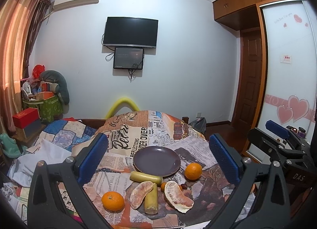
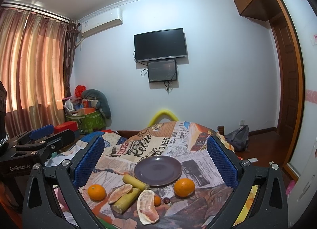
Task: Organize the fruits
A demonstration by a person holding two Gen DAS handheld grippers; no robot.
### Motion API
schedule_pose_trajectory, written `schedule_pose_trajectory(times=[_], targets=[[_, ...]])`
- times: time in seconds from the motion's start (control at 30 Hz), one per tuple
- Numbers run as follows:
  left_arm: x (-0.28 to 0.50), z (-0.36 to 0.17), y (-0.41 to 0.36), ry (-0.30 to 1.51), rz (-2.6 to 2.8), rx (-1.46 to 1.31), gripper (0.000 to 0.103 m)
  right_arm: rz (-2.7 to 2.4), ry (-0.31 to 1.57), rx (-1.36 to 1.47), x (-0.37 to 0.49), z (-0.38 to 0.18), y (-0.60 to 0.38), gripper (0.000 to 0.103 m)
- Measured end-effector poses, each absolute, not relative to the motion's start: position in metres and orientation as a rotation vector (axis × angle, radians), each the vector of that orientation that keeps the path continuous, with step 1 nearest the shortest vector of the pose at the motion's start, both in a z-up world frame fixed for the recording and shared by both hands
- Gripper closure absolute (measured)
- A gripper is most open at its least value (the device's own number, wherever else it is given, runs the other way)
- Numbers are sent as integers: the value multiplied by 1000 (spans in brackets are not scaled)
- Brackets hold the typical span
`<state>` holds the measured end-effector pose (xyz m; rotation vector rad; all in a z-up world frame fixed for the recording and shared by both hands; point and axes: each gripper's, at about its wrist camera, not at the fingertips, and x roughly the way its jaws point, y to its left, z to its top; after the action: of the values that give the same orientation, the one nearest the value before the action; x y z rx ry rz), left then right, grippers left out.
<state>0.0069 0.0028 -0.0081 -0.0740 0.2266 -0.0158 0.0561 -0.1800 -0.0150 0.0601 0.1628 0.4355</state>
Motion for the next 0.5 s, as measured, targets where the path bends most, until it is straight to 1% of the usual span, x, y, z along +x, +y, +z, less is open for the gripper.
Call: schedule_pose_trajectory(times=[0.5], targets=[[10,-10,4,235,-11,-79,0,438,170,64,58,-14,-184,0]])
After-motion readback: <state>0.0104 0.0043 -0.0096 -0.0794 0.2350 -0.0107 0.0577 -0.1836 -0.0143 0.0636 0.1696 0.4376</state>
